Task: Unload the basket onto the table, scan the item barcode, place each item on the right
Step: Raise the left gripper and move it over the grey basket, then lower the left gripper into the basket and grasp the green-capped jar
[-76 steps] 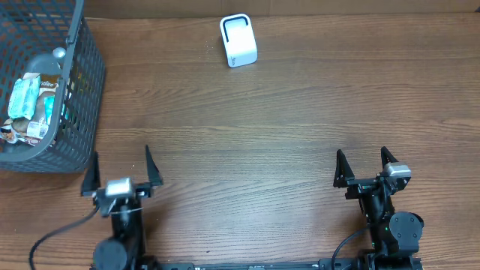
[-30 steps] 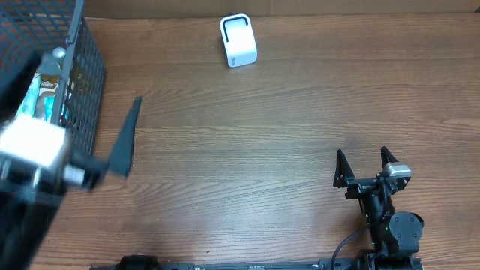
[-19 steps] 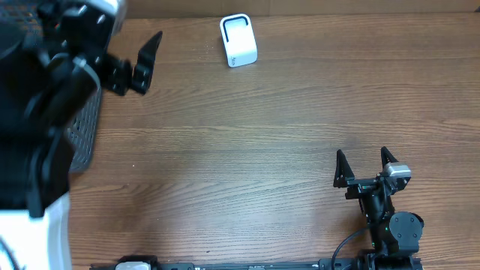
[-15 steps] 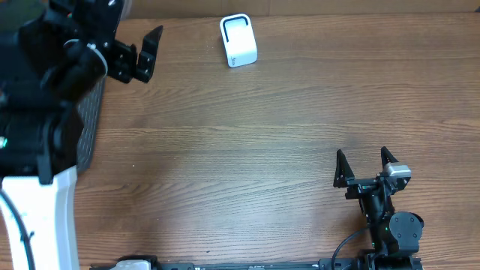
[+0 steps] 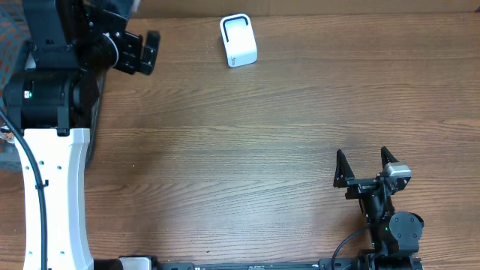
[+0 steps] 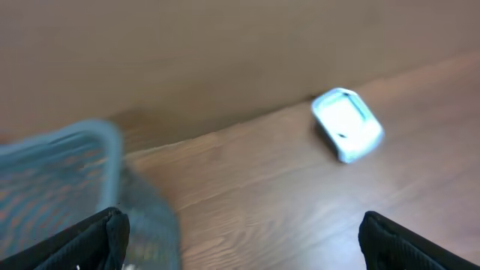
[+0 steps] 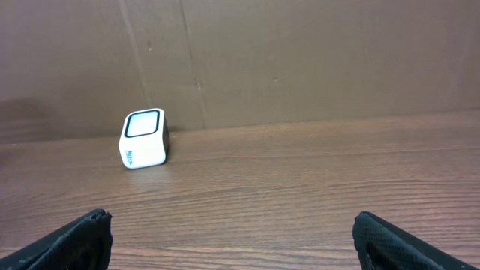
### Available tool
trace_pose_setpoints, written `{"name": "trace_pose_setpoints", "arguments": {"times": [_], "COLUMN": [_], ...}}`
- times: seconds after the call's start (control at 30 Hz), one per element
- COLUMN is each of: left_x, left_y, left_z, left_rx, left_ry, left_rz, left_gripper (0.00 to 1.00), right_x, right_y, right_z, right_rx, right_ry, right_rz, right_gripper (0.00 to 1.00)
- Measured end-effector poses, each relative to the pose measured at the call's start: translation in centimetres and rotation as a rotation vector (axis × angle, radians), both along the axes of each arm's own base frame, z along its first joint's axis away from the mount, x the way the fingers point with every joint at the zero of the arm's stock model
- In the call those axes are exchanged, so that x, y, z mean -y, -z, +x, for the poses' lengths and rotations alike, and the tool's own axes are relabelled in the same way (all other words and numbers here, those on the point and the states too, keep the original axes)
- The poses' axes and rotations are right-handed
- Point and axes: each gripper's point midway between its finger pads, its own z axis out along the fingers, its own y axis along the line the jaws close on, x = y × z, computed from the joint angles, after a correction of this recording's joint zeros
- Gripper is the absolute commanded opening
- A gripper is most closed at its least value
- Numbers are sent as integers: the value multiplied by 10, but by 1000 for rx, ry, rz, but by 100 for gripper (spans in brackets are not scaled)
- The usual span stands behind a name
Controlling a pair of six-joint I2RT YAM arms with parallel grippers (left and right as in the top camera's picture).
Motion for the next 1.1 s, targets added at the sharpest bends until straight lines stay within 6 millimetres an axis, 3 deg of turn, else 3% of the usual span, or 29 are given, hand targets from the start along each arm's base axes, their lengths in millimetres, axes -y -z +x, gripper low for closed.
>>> {"name": "trace_pose_setpoints", "arguments": {"times": [0.13,0.3,0.5,0.6,0.63,0.87,1.1], "left_x": [-42,-114,-194,-221,-232,-261,-259], "left_y": [-6,-3,16,35,50,123,171], "left_z": [3,-9,-40,-51,-56,-56,-43], "left_rx": [31,28,-33,-94,-144,-360,-498], "left_ry": [-218,-446,-655,-722,-749,-797,-734], "left_rz": [-41,-104,-165,-184,-199,-286,-327], "left_gripper": [99,99,100,100,98,100,100], "right_x": [0,0,0,0,0,0,0], "right_y": [0,0,0,0,0,0,0], "right_z": [0,0,0,0,0,0,0], "right_rx": [0,0,0,0,0,0,0], "right_ry": [0,0,0,0,0,0,0], "right_rz": [0,0,0,0,1,0,0], "right_gripper": [100,100,100,100,100,100,100]}}
